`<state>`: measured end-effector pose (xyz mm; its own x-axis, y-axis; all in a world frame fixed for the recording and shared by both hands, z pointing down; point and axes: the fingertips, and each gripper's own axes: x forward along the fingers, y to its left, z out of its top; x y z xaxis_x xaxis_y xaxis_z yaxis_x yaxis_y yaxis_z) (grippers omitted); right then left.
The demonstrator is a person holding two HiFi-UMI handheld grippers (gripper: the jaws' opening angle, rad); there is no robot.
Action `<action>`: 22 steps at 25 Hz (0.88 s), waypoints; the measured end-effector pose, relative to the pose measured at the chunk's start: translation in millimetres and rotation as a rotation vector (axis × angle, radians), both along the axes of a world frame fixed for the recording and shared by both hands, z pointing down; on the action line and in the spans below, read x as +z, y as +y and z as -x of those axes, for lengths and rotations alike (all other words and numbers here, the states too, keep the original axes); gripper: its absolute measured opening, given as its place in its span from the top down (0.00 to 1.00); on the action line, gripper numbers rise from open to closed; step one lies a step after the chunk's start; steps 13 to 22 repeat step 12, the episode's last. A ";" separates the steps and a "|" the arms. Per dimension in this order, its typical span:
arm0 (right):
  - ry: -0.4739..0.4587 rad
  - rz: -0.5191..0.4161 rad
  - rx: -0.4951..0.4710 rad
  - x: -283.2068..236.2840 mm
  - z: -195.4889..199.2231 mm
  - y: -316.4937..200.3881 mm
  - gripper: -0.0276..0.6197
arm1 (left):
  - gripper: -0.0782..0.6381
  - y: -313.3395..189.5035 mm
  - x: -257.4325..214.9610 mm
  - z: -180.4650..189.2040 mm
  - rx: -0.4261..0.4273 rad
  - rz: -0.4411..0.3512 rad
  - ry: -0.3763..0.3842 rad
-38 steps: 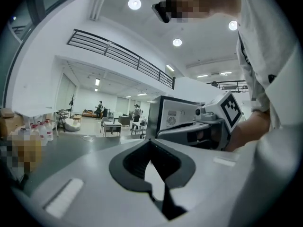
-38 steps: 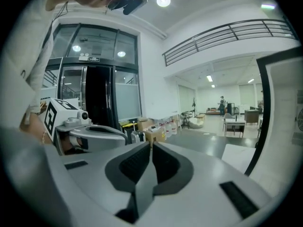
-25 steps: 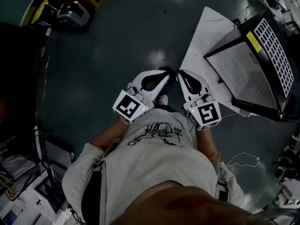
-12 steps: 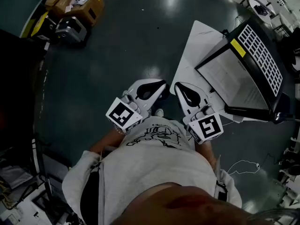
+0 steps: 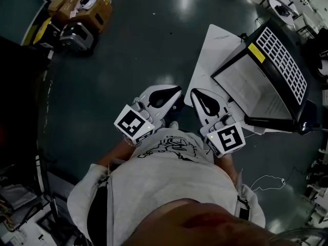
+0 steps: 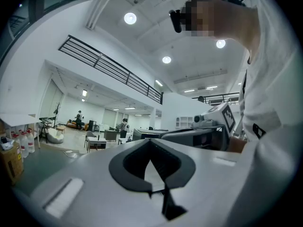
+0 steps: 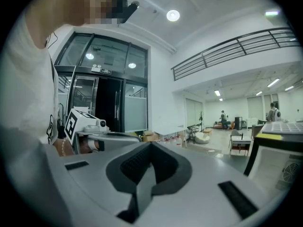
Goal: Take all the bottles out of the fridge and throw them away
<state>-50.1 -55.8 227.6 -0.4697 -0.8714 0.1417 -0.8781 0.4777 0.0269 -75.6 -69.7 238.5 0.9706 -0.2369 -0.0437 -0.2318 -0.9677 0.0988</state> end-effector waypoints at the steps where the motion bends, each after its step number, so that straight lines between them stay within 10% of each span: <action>1: 0.001 -0.001 0.000 -0.3 -0.6 -0.5 0.94 | 0.88 -0.6 -0.6 -0.6 0.000 0.002 0.002; 22: -0.011 0.007 0.005 -0.5 -6.7 -3.4 0.94 | 0.88 -5.4 -1.8 -3.2 -0.004 0.008 0.007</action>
